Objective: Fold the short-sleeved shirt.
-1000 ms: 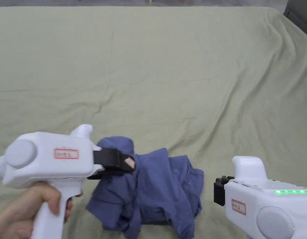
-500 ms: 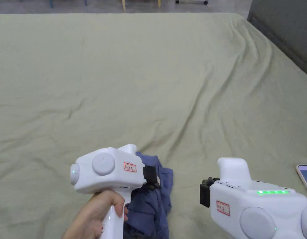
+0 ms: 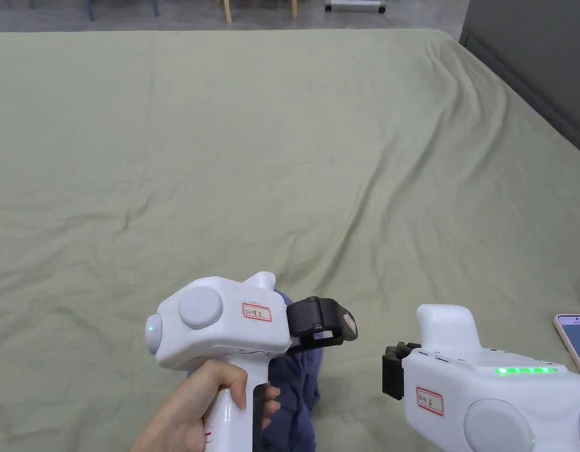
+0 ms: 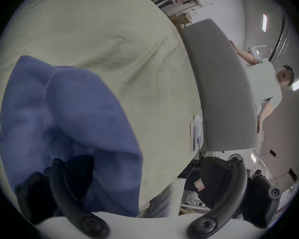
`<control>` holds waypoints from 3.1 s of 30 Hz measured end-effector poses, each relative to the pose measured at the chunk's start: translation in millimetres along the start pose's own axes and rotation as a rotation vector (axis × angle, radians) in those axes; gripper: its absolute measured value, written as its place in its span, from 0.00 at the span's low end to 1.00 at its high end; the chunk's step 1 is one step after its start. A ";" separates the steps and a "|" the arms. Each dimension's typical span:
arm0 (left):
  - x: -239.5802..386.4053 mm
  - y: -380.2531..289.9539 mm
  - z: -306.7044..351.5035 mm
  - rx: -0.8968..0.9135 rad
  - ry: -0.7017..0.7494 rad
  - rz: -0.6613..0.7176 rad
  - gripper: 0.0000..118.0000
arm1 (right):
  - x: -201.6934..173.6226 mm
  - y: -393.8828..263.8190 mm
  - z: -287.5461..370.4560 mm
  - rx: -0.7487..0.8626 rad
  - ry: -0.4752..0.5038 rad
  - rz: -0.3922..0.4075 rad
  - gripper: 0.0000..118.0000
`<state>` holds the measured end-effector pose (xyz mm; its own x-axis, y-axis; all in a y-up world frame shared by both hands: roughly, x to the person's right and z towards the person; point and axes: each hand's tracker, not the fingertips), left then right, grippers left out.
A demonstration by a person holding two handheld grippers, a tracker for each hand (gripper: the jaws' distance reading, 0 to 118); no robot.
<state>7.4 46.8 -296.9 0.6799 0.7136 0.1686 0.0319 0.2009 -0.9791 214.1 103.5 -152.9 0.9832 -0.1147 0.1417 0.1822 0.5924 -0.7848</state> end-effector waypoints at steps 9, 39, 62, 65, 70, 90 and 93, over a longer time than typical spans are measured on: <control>11.1 -35.9 114.9 0.343 0.160 -0.188 0.99 | 1.8 3.6 7.3 0.031 -0.003 0.007 0.03; 25.4 -41.8 -82.8 0.142 0.456 -0.473 0.00 | 13.5 -1.9 -4.0 -0.006 -0.058 0.000 0.03; 47.8 -46.1 69.4 0.453 0.392 -0.452 0.00 | -1.4 4.0 10.8 0.044 -0.031 0.028 0.03; 42.1 -55.1 110.5 0.513 0.484 -0.462 0.00 | -12.5 5.7 14.1 0.065 -0.006 0.058 0.03; 1.7 -88.3 160.0 0.499 0.441 -0.265 0.00 | -27.1 0.8 17.5 0.074 0.052 0.082 0.03; -33.8 -71.7 139.6 0.356 0.398 -0.180 0.00 | 12.9 12.7 -163.2 -0.301 0.752 -0.305 0.03; -38.9 -61.5 131.1 0.329 0.404 -0.184 0.00 | 25.5 2.4 -181.7 -0.289 0.765 -0.324 0.03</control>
<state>-117.0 94.7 -228.3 0.9140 0.3453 0.2131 -0.0095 0.5432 -0.8395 238.5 -42.9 -260.8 0.5910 -0.8063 0.0223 0.3410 0.2247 -0.9128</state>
